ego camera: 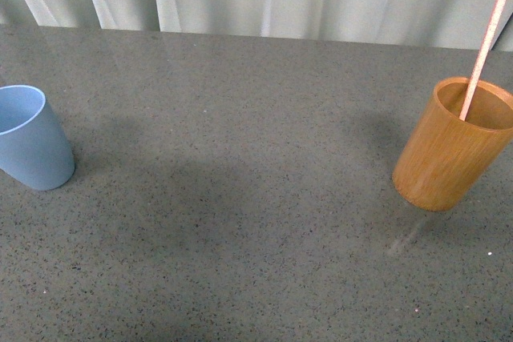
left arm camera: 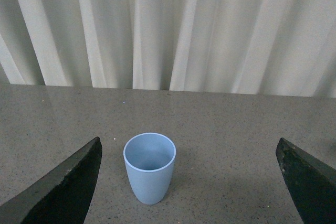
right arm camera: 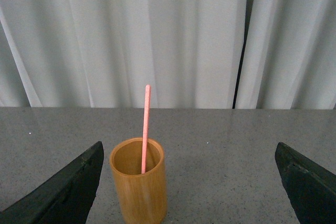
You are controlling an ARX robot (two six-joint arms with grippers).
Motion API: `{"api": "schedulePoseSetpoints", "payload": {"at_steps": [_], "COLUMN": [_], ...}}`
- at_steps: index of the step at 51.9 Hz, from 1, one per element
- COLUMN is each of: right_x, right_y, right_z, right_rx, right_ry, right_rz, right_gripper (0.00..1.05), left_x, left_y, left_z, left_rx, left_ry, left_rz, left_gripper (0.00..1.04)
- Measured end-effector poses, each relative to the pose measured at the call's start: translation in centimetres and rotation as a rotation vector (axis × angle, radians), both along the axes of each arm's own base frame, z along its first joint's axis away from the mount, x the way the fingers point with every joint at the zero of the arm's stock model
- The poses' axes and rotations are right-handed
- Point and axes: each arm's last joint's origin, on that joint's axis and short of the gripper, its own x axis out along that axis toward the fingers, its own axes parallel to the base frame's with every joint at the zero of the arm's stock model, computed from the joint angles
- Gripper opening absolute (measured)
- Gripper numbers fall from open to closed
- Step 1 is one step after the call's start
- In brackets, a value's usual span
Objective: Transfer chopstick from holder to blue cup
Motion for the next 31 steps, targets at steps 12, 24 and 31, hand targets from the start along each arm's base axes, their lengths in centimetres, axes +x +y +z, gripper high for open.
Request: {"api": "schedulePoseSetpoints", "payload": {"at_steps": [12,24,31], "right_x": [0.0,0.0,0.0], "right_y": [0.0,0.0,0.0], "right_z": [-0.01,-0.01,-0.01], "right_rx": [0.0,0.0,0.0], "right_ry": [0.0,0.0,0.0], "right_rz": [0.0,0.0,0.0], "right_gripper": [0.95,0.95,0.95], "left_x": [0.0,0.0,0.0], "left_y": [0.0,0.0,0.0], "left_z": [0.0,0.0,0.0], "left_rx": [0.0,0.0,0.0], "left_ry": [0.0,0.0,0.0], "left_rz": [0.0,0.0,0.0], "left_gripper": [0.98,0.98,0.98]}}
